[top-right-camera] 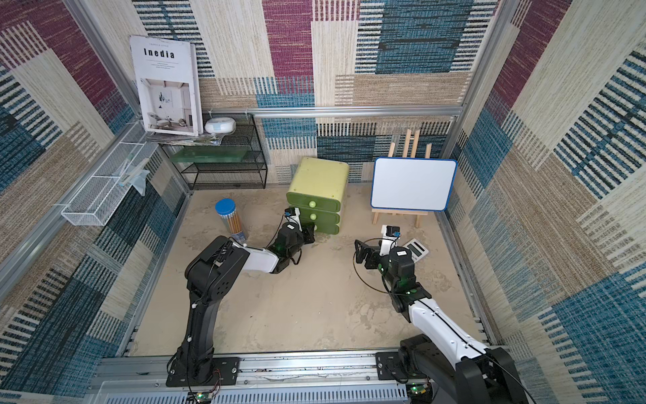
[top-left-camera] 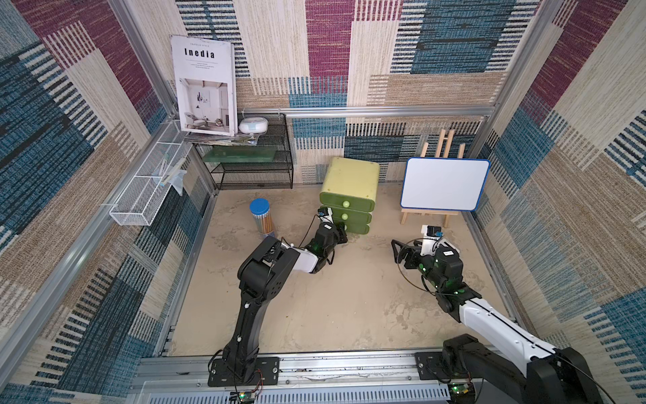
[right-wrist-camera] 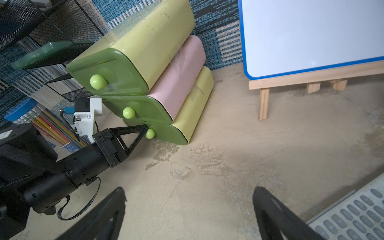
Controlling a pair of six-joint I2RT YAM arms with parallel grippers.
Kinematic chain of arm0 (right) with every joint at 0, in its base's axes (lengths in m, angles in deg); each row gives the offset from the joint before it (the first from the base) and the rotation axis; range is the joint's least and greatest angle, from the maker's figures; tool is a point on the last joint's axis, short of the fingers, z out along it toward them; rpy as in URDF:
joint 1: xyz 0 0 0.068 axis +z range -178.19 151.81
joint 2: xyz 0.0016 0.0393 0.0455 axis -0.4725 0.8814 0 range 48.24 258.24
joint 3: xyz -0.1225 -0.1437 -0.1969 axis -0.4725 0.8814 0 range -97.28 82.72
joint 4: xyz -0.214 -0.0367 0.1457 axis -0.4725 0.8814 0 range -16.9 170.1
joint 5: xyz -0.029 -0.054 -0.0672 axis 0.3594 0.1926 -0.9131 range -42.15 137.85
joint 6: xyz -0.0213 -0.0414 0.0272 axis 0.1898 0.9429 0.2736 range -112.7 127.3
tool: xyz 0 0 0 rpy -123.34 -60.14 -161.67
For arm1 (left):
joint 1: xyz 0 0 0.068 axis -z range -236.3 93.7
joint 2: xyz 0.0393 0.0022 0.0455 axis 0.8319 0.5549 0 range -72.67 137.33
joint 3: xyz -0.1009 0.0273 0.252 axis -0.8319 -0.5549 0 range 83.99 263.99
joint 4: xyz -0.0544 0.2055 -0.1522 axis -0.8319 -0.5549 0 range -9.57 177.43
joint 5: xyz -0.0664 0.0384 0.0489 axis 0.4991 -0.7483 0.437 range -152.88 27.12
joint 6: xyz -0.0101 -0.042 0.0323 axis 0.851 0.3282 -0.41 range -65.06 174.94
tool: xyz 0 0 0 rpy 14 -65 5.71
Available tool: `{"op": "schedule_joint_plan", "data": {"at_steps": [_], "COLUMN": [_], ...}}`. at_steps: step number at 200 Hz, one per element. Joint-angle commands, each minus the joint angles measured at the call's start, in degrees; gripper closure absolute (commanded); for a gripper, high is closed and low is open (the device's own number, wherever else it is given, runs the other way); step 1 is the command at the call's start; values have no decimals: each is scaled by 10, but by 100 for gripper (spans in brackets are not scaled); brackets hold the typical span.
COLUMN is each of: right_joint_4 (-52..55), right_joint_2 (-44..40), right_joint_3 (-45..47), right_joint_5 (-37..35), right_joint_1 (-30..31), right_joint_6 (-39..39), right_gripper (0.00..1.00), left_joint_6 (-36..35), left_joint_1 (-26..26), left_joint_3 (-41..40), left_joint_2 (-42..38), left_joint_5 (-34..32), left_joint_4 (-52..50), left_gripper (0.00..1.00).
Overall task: Place the wired earphones into the drawer by color
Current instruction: Close the drawer in the storage box, then reset both arms
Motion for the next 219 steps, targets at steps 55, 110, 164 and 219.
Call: {"op": "schedule_joint_plan", "data": {"at_steps": [55,110,164,219], "right_joint_4": [-17,-18,-17,-17], "right_joint_2": [2,-2,-21,-34], "right_joint_3": [0,1,5,14], "right_joint_5": [-5,-6,-10,-12], "right_joint_1": [0,0,-1,0], "right_joint_6": [5,8,12,23], "right_gripper": [1,1,1,1], "left_joint_6": [10,3,-37,-88], "left_joint_1": [-1,-2,-2,-3], "left_joint_3": [-17,-72,-135,-218], "left_joint_2": [-15,-110,-250,-423], "left_joint_5": [-6,-11,-11,-42], "left_joint_4": [-1,-68,-202,-323], "left_gripper": [77,67,45,22]}}
